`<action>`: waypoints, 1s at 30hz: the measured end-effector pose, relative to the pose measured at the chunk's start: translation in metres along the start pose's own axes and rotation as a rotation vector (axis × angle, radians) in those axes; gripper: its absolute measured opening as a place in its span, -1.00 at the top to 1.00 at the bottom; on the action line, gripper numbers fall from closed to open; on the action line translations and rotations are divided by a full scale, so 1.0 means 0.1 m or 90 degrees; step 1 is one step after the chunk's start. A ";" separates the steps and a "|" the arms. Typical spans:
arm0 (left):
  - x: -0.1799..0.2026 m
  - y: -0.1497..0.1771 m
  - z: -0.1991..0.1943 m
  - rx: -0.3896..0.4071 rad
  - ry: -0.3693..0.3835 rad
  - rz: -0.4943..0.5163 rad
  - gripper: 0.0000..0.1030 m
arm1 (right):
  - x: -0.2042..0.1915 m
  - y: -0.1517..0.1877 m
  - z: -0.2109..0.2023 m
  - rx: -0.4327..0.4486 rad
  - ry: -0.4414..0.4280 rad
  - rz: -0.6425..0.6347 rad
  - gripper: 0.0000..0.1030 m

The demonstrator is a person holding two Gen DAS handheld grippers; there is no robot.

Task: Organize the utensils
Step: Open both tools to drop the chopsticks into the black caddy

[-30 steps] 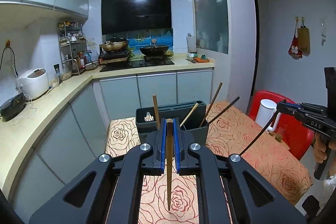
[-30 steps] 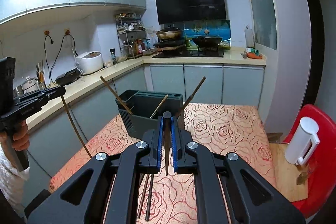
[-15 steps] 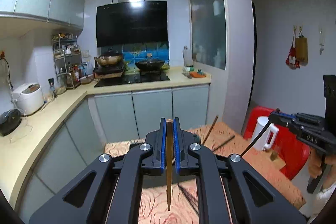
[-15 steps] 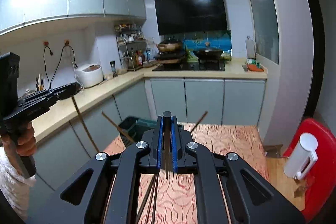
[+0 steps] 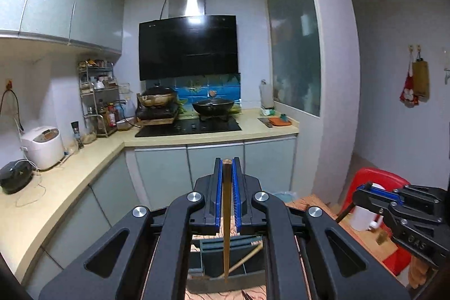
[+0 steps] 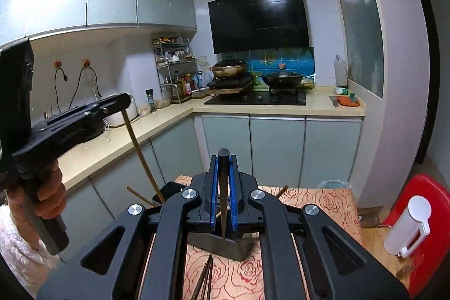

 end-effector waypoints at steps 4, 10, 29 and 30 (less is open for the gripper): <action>0.01 0.03 0.18 -0.003 -0.020 -0.010 0.88 | 0.06 -0.07 0.16 -0.002 0.002 0.006 0.85; 0.02 0.20 0.54 -0.039 -0.036 -0.035 0.88 | 0.09 -0.04 0.44 -0.032 0.008 0.004 0.85; -0.11 0.73 0.85 -0.127 -0.046 -0.036 0.51 | 0.16 0.46 0.99 -0.135 0.011 0.028 0.67; -0.13 0.72 0.84 -0.121 -0.050 -0.037 0.33 | 0.16 0.46 0.98 -0.132 0.014 0.029 0.43</action>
Point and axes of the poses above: each gripper's, at about its wrist camera, not at the fingertips, and z roughly the way its jaws point, x to its right, y to its underside, the point moved 7 cm from there along z, roughly the way its jaws point, and after that the axes turned 8 degrees about -y, right-handed, at the moved point
